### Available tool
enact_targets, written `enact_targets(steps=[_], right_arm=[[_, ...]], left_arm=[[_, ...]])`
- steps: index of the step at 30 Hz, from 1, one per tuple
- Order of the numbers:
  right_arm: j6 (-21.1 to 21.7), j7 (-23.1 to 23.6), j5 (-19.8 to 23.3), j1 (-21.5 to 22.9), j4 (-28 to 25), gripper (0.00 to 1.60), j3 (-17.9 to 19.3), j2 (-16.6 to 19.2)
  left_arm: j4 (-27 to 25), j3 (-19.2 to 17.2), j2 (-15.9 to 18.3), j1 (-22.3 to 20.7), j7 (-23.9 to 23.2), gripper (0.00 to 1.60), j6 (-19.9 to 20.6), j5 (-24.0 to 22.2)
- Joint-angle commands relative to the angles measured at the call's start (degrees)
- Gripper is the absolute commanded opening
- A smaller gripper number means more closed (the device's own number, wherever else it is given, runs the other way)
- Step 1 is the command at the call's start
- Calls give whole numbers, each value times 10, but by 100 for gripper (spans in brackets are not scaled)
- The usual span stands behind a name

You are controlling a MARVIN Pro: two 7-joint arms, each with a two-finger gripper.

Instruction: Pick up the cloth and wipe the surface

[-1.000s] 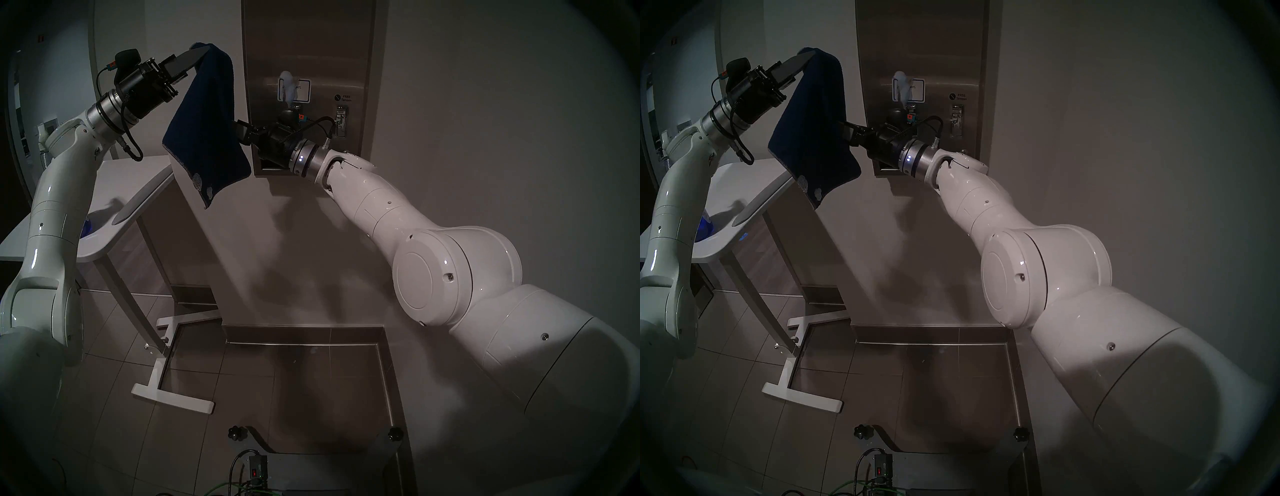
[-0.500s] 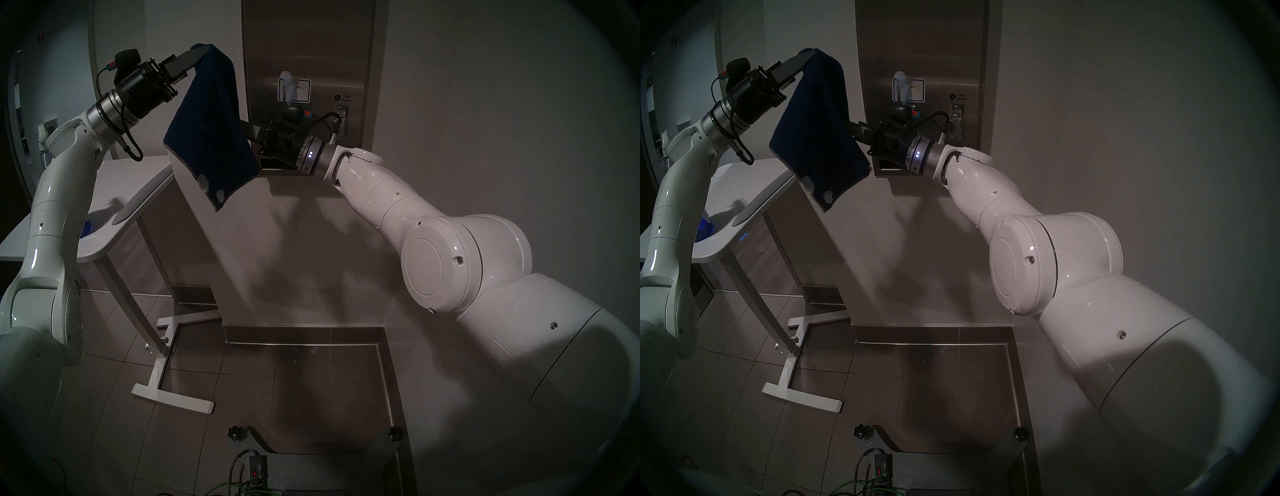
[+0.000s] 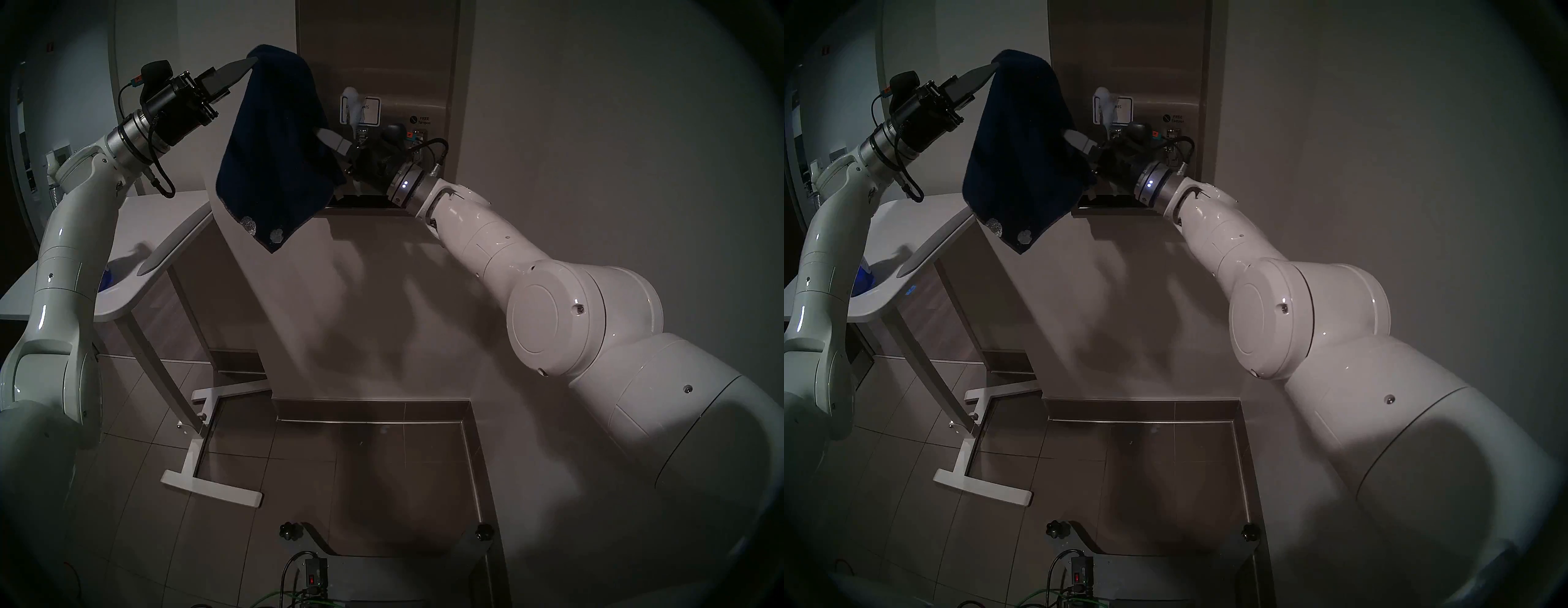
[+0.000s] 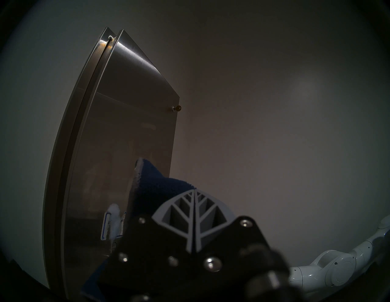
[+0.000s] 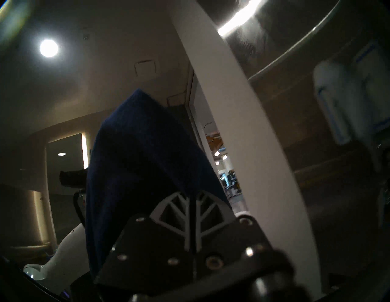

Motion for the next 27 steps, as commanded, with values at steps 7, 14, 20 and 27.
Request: enact_targets(steps=[7, 14, 20, 27], right_arm=[[-124, -30, 29, -11, -42, 0, 46, -7], [-199, -53, 3, -41, -87, 0, 35, -20], [-265, -66, -19, -58, -114, 0, 22, -33], [-320, -123, -54, -65, -126, 0, 10, -42]], left_arm=[[-22, -9, -1, -6, 31, 0, -8, 4], [-40, -16, -2, 13, 60, 0, -15, 3], [-48, -26, -4, 21, 79, 0, -25, -1], [-67, -58, 5, 43, 101, 0, -34, -11]])
